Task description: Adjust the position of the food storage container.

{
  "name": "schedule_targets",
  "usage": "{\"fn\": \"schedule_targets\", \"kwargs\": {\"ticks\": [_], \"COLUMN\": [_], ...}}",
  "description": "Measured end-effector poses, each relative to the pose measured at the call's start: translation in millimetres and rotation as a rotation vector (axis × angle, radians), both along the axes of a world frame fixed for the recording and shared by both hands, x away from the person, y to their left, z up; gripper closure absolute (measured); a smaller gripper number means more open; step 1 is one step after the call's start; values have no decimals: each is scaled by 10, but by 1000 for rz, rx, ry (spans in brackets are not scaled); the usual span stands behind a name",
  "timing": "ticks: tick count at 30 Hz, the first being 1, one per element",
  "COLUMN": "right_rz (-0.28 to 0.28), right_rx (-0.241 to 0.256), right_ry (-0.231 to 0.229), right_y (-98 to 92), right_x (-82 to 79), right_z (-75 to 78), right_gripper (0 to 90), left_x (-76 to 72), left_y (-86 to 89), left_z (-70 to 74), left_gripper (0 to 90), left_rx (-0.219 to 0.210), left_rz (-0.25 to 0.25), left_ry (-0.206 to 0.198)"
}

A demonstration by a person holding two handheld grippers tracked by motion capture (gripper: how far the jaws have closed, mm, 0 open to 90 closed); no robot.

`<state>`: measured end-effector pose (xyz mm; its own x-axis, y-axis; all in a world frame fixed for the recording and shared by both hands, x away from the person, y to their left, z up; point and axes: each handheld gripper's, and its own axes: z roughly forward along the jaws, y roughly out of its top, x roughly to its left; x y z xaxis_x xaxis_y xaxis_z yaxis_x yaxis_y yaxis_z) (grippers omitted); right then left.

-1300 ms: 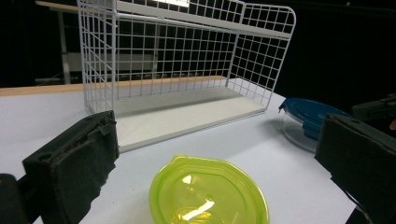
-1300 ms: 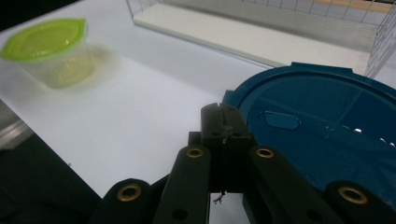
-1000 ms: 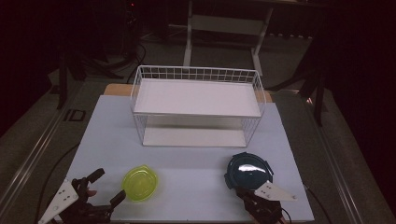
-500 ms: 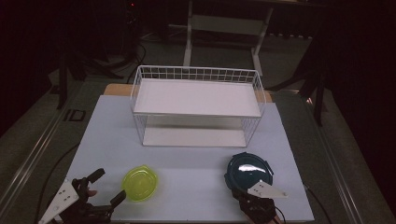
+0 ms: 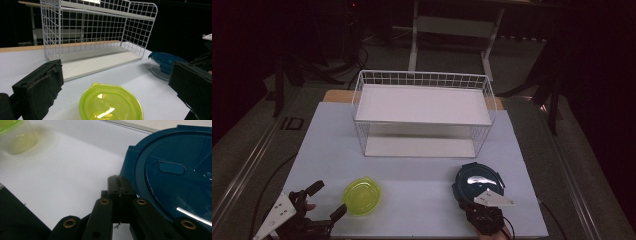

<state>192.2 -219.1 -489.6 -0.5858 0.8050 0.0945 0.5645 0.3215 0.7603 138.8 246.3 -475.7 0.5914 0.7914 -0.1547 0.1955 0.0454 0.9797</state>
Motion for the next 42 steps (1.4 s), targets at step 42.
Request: {"fn": "schedule_targets", "kwargs": {"ticks": [42], "right_rz": [-281], "right_rx": [-60], "right_ry": [-109], "right_y": [-1181], "right_x": [451], "right_z": [73], "right_gripper": [900], "left_x": [0], "left_y": [-29], "left_z": [-6], "left_gripper": [0], "left_rx": [16], "left_rz": [-5], "left_ry": [1]}}
